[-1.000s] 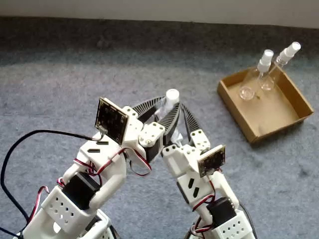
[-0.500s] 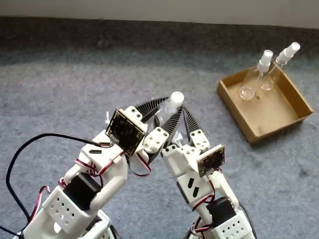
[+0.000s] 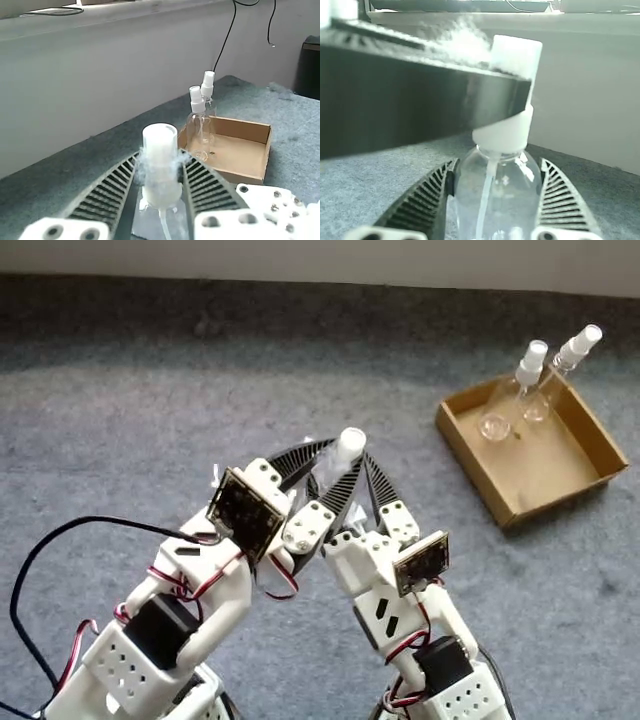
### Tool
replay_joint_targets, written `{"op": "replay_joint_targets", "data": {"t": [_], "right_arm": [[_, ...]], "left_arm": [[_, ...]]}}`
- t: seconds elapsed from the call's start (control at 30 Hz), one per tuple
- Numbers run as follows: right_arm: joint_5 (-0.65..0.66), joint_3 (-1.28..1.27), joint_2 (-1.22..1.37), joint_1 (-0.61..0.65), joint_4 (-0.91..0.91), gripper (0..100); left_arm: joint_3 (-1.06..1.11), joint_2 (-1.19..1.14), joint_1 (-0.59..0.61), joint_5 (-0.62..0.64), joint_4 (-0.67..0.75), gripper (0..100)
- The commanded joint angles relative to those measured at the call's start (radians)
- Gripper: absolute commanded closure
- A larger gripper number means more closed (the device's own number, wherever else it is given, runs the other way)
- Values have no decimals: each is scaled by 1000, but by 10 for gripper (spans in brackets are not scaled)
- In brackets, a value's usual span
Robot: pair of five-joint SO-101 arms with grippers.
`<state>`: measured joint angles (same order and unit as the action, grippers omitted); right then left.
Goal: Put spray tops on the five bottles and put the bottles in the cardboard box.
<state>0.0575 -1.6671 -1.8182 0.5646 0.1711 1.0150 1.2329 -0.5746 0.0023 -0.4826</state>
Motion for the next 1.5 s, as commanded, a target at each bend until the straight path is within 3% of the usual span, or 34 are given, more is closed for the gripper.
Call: {"op": "replay_joint_targets", "data": {"t": [0.0, 0.37, 0.53, 0.73, 1.0, 1.3, 1.37, 1.47], "right_arm": [[-6, -16, -21, -25, -2, 839], [-8, -16, -21, -25, -2, 839], [-8, -16, -21, -25, -2, 839], [-8, -18, -21, -25, -2, 839], [-5, -18, -21, -25, -2, 839], [-5, -18, -15, -27, -1, 839], [-6, -18, -13, -28, -1, 839], [-6, -18, -12, -30, -1, 839]], "left_arm": [[87, 88, -5, -12, 5, 995], [140, 136, 2, -15, 5, 992], [97, 131, 67, -15, 0, 991], [71, 139, 94, -14, -46, 844], [70, 142, 94, -12, -74, 780], [70, 257, 96, -14, -91, 784], [70, 326, 114, -14, -158, 793], [74, 417, 179, -14, -279, 886]]}}
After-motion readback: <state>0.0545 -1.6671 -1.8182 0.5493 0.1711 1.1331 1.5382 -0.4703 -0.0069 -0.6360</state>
